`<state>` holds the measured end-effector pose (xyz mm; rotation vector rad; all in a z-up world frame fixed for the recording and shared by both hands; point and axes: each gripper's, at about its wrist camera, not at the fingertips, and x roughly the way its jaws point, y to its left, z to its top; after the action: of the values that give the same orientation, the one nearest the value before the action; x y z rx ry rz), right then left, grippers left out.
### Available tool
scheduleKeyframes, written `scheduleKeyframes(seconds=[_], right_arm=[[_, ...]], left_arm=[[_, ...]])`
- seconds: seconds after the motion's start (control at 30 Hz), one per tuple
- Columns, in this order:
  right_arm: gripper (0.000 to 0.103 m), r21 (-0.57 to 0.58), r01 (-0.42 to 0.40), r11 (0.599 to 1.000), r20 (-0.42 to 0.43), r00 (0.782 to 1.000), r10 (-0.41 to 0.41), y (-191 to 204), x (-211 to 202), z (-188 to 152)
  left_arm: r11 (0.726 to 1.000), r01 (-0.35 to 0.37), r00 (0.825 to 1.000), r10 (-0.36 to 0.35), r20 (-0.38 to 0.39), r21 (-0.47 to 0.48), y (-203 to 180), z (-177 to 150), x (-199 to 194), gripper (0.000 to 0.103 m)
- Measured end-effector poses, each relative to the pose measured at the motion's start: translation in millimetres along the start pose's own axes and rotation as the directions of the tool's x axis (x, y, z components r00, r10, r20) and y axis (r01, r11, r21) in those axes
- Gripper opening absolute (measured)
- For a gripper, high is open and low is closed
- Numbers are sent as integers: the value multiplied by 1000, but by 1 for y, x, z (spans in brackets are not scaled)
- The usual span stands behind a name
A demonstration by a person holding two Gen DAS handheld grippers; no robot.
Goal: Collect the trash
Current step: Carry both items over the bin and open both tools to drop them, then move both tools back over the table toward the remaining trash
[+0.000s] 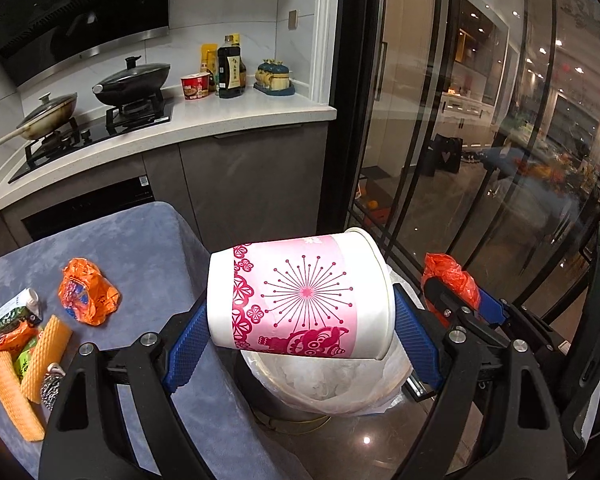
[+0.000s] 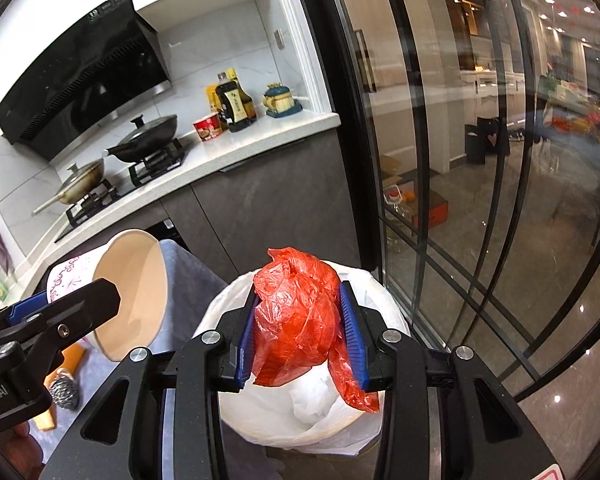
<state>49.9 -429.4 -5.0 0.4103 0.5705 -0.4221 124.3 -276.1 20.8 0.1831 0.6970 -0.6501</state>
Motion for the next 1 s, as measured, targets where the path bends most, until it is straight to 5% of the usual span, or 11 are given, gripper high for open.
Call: scheduleKeyframes(seconds=[0.43,0.53,1.0], right_arm=[[41,-23,34,999,-68,997,-35,-1,39,-4],[50,-26,44,999,-67,997,-45,0,43,-2],[57,15,75,997,-21,997,-75,-13,21,-2]], left_arm=[[1000,-3,997,3,-78,9,-2,0,42,81],[1000,-1,996,2,-91,4,0,3,50,81],[1000,3,996,-3,-86,7,-5,10,57,85]])
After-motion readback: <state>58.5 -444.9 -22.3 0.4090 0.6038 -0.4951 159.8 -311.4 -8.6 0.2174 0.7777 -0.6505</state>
